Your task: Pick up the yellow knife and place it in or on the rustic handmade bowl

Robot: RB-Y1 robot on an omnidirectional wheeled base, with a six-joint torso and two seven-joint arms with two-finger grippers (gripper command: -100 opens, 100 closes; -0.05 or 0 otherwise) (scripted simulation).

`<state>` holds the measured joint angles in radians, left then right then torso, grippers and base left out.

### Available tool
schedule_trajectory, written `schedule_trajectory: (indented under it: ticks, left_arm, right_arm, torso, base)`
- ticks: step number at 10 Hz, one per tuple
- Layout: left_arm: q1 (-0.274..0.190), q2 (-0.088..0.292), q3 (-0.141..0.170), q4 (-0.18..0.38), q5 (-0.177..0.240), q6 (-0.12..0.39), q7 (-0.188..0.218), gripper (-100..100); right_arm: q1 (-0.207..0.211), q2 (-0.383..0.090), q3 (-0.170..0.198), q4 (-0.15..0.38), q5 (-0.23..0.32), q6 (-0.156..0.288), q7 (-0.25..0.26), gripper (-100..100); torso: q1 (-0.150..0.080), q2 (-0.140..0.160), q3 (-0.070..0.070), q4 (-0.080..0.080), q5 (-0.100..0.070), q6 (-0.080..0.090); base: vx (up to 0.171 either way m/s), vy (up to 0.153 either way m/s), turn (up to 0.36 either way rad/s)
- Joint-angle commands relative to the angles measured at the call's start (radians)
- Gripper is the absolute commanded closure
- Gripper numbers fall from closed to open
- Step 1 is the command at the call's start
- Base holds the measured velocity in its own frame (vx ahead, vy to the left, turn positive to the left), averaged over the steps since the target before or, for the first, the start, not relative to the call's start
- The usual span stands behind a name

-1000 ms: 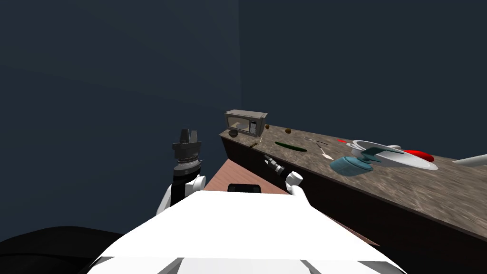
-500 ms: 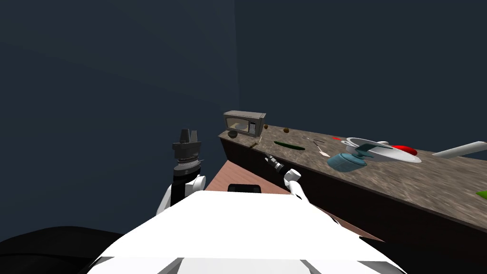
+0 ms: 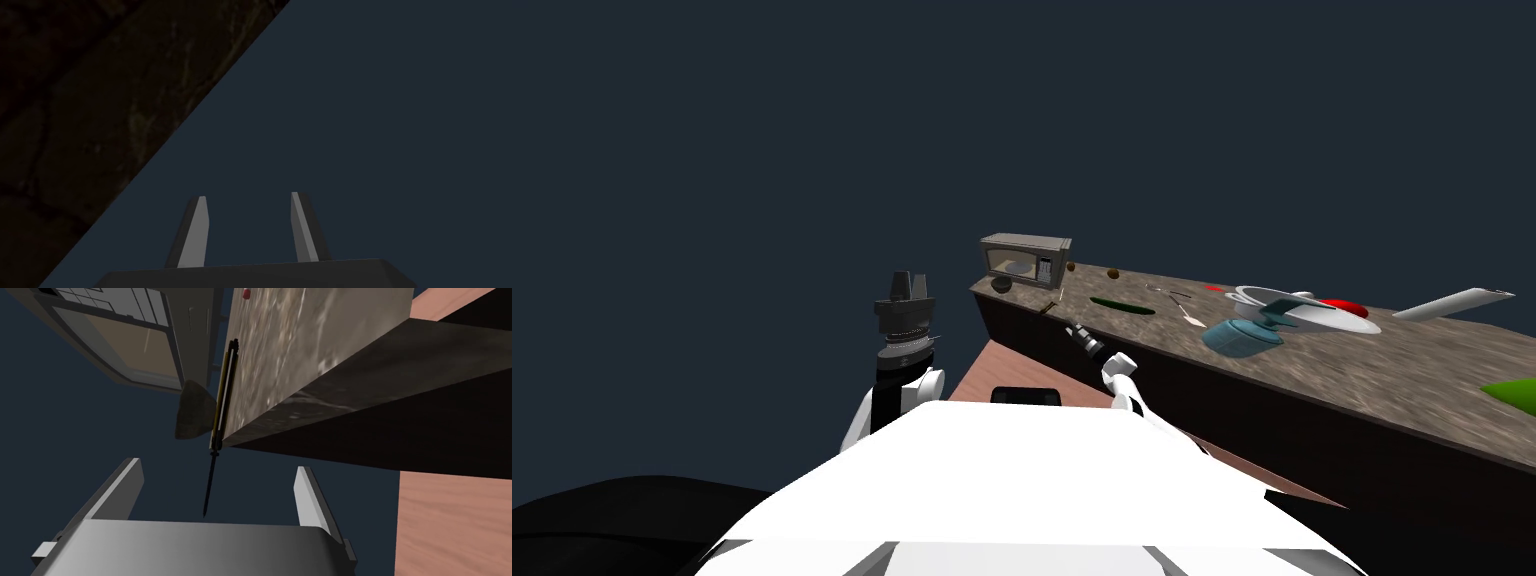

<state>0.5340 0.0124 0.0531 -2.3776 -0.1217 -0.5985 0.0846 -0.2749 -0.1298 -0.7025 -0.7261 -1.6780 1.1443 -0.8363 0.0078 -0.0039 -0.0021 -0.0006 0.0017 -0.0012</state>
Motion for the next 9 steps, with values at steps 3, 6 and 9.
schedule_trajectory:
  ticks: [3,6,9]
  left_arm:
    - [0.0,0.0,0.0,0.0,0.0,0.0,0.0,0]
    - [0.0,0.0,0.0,0.0,0.0,0.0,0.0,0]
    - [0.0,0.0,0.0,0.0,0.0,0.0,0.0,0]
  right_arm:
    - [-0.053,0.053,-0.05,0.077,-0.001,0.004,0.049,-100]
    - [-0.083,0.133,-0.077,0.115,0.001,0.002,0.074,-100]
    - [-0.089,0.158,-0.082,0.121,0.002,0.002,0.079,-100]
  torso:
    - [-0.002,-0.001,0.0,0.0,0.0,0.0]
    - [-0.002,-0.001,0.0,0.0,0.0,0.0]
    - [-0.005,0.002,0.001,0.0,-0.001,0.0]
  base:
    - [0.059,0.055,-0.064]
    - [0.064,0.04,-0.045]
    - [0.026,0.006,-0.004]
